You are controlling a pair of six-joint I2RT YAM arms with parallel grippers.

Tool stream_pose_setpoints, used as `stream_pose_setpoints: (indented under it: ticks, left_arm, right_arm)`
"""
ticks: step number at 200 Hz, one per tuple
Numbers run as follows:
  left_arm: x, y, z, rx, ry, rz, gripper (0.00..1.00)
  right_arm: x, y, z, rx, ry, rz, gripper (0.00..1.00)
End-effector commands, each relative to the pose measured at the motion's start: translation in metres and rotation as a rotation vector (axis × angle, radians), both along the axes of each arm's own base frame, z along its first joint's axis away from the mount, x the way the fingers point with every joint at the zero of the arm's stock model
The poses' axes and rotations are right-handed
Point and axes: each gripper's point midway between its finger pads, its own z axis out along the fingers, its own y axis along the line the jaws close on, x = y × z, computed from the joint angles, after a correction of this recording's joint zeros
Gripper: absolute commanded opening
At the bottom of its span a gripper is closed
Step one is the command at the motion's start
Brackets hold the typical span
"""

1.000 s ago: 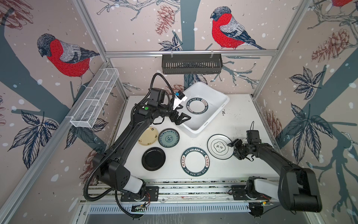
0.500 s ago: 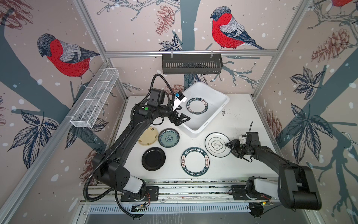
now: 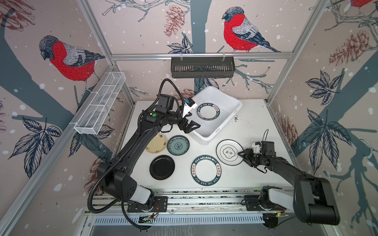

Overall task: Place the plates into the plastic bin on the countertop
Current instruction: 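Close the right gripper on the rim of the white cloud-centre plate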

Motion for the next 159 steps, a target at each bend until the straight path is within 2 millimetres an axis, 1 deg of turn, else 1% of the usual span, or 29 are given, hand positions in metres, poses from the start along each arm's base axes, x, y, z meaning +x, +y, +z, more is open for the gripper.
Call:
stream_pose_setpoints:
  ticks: [1,41,75,124,159]
  left_arm:
    - [-0.003,-0.001,0.0,-0.005,0.002,-0.02,0.98]
    - [-0.004,-0.001,-0.001,-0.005,0.002,-0.017,0.98]
    - [-0.004,-0.001,-0.002,-0.008,0.01,-0.016,0.98]
    - [-0.004,-0.002,-0.001,-0.016,0.013,-0.016,0.98]
    - [-0.003,-0.002,-0.003,-0.015,0.018,-0.015,0.98]
  right_arm:
    - [-0.033,-0.008,-0.029,-0.06,0.149,-0.012,0.48]
    - [-0.039,-0.006,-0.035,-0.033,0.146,-0.018,0.46]
    - [-0.04,-0.008,-0.039,-0.022,0.153,-0.044,0.38]
    - [-0.041,-0.011,-0.043,-0.01,0.153,-0.081,0.34]
    - [-0.042,-0.013,-0.046,0.008,0.151,-0.111,0.26]
